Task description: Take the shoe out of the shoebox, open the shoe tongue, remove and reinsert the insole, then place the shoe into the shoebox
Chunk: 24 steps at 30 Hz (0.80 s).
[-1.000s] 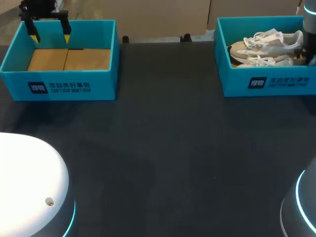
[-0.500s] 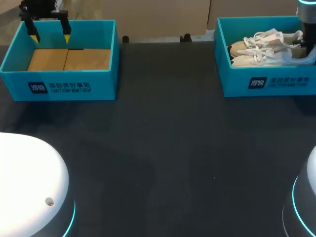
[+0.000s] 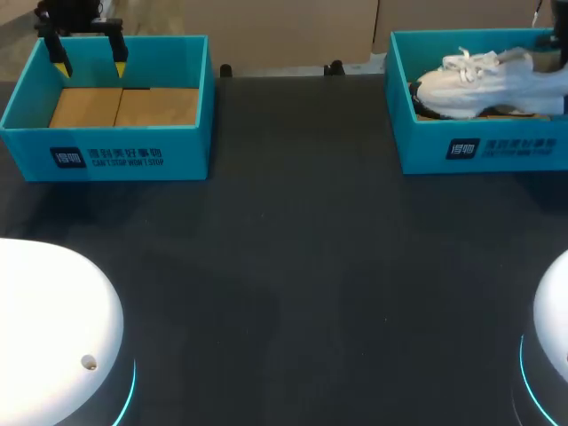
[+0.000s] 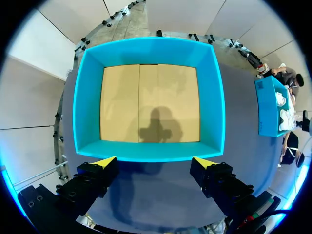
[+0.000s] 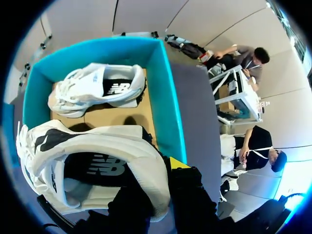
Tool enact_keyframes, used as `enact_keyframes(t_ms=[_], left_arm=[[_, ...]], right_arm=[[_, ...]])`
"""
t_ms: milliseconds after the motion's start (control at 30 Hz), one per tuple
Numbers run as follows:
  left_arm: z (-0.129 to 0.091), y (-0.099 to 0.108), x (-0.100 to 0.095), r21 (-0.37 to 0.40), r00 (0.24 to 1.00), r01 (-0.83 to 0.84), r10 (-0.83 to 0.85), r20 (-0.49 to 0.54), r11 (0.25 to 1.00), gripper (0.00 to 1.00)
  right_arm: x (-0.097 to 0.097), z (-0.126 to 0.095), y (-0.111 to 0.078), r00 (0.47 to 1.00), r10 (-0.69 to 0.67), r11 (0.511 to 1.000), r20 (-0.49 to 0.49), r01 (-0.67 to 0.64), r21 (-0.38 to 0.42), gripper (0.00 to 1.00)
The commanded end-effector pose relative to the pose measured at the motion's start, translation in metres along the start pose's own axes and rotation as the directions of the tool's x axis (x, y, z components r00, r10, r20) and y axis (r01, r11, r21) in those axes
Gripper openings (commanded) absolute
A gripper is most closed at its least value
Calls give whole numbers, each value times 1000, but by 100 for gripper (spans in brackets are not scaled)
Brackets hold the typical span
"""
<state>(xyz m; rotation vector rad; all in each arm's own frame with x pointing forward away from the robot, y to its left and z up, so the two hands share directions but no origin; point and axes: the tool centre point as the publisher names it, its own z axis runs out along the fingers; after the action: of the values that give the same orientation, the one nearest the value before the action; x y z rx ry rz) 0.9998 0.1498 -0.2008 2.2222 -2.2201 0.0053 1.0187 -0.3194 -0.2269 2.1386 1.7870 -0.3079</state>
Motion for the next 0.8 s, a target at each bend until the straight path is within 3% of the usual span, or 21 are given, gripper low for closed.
enact_keyframes(t_ms=[33,433,800], left_arm=[[0,0,0,-1,1000,0,0,1,1000,100],[0,0,0,-1,1000,0,0,1,1000,100],[0,0,0,-1,1000,0,0,1,1000,100]], right_arm=[[-10,-43,-5,1000,3,1000,-2,-3,-15,0],[-9,-98,-8,1000,2,999,-1,-2,-32,0],[-9,-98,-8,1000,2,999,-1,-2,-32,0]])
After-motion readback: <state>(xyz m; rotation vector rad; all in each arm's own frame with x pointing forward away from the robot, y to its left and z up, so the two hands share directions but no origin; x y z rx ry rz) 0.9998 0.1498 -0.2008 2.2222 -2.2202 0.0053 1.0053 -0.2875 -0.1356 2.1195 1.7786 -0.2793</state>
